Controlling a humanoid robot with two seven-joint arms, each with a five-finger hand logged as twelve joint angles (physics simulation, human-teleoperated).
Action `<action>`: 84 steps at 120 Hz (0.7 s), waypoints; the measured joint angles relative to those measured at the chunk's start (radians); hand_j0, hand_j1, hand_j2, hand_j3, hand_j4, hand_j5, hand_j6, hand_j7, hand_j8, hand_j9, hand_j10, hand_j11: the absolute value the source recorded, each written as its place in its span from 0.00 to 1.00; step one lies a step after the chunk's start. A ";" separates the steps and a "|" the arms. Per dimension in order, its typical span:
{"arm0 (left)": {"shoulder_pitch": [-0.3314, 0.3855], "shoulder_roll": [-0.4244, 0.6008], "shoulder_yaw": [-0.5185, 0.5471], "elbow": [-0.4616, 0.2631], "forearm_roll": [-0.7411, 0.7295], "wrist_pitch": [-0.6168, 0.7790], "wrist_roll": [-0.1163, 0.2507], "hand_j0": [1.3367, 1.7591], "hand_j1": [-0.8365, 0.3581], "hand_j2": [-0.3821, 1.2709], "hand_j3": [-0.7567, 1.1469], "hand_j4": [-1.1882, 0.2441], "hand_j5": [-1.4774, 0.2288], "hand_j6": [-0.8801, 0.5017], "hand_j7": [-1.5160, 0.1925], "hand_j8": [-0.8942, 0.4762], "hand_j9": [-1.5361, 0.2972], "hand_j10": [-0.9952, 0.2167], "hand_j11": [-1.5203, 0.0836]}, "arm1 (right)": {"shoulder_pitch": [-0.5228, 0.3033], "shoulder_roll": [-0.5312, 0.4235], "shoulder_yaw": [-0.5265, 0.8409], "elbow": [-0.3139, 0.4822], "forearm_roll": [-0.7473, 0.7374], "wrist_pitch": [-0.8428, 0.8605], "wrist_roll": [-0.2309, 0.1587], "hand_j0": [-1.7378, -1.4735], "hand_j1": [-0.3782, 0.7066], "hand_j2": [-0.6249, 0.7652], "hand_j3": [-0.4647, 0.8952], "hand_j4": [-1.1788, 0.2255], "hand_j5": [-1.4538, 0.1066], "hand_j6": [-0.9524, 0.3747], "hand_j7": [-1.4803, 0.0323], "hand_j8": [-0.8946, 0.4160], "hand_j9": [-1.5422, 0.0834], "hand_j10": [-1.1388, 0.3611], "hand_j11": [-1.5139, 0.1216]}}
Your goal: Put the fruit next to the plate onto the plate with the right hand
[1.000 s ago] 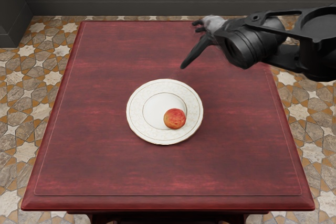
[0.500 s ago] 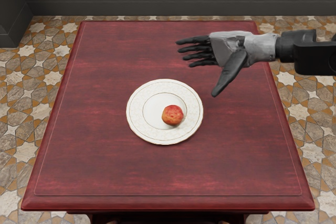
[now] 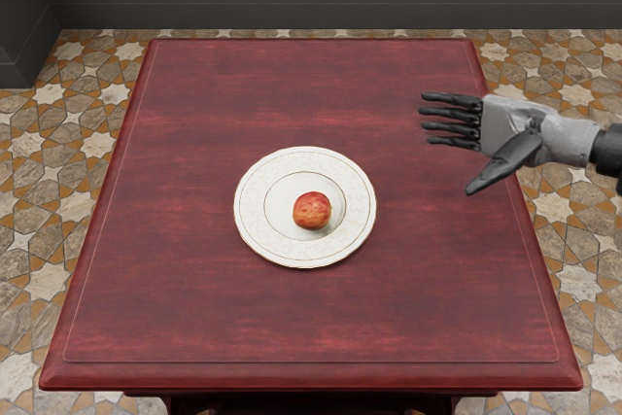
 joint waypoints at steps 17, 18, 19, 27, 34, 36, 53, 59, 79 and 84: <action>0.000 0.000 0.000 0.000 0.000 0.000 0.000 0.76 0.75 0.26 0.40 0.66 0.68 0.46 0.70 0.47 0.66 0.62 0.75 | -0.056 -0.056 0.019 -0.090 -0.003 0.000 -0.004 0.30 0.08 0.44 0.34 0.80 0.89 0.68 0.93 0.64 0.91 0.72 0.88; 0.000 0.000 0.000 0.000 0.000 0.000 0.000 0.76 0.75 0.26 0.40 0.66 0.68 0.46 0.70 0.47 0.66 0.62 0.75 | -0.057 -0.059 0.020 -0.094 -0.003 0.000 -0.006 0.30 0.08 0.44 0.34 0.80 0.89 0.68 0.93 0.64 0.91 0.72 0.88; 0.000 0.000 0.000 0.000 0.000 0.000 0.000 0.76 0.75 0.26 0.40 0.66 0.68 0.46 0.70 0.47 0.66 0.62 0.75 | -0.058 -0.061 0.021 -0.098 -0.003 0.000 -0.007 0.30 0.08 0.44 0.34 0.80 0.89 0.68 0.93 0.64 0.91 0.72 0.88; 0.000 0.000 0.000 0.000 0.000 0.000 0.000 0.76 0.75 0.26 0.40 0.66 0.68 0.46 0.70 0.47 0.66 0.62 0.75 | -0.065 -0.071 0.031 -0.117 -0.004 0.000 -0.015 0.30 0.08 0.44 0.34 0.80 0.89 0.68 0.93 0.64 0.91 0.73 0.88; 0.000 0.000 0.000 0.000 0.000 0.000 0.000 0.76 0.75 0.26 0.40 0.66 0.68 0.46 0.70 0.47 0.66 0.62 0.75 | -0.065 -0.065 0.044 -0.125 -0.004 0.000 -0.021 0.30 0.08 0.44 0.34 0.80 0.89 0.68 0.93 0.64 0.91 0.73 0.88; 0.000 0.000 0.000 0.000 0.000 0.000 0.000 0.76 0.75 0.26 0.40 0.66 0.68 0.46 0.70 0.47 0.66 0.62 0.75 | -0.065 -0.064 0.049 -0.126 -0.003 0.000 -0.030 0.30 0.08 0.44 0.34 0.80 0.89 0.68 0.93 0.64 0.91 0.73 0.88; 0.000 0.000 0.000 0.000 0.000 0.000 0.000 0.76 0.75 0.26 0.40 0.66 0.68 0.46 0.70 0.47 0.66 0.62 0.75 | -0.073 -0.054 0.096 -0.129 0.006 0.001 -0.095 0.30 0.08 0.44 0.34 0.80 0.89 0.68 0.93 0.64 0.91 0.73 0.89; 0.000 0.000 0.000 0.000 0.000 0.000 0.000 0.76 0.75 0.26 0.40 0.66 0.68 0.46 0.70 0.47 0.66 0.62 0.75 | -0.075 -0.046 0.103 -0.129 0.007 0.001 -0.104 0.30 0.08 0.44 0.34 0.80 0.89 0.68 0.93 0.64 0.91 0.73 0.89; 0.001 0.000 0.000 0.000 0.000 0.000 0.000 0.76 0.75 0.26 0.40 0.66 0.68 0.46 0.70 0.47 0.66 0.62 0.75 | -0.075 -0.027 0.113 -0.131 0.009 0.001 -0.116 0.30 0.08 0.44 0.34 0.80 0.89 0.68 0.93 0.64 0.91 0.73 0.89; 0.002 0.000 0.000 0.001 0.000 0.000 0.000 0.76 0.75 0.26 0.40 0.66 0.68 0.46 0.70 0.47 0.66 0.62 0.75 | -0.075 -0.024 0.116 -0.130 0.009 0.001 -0.117 0.30 0.08 0.44 0.34 0.80 0.89 0.68 0.94 0.64 0.91 0.73 0.89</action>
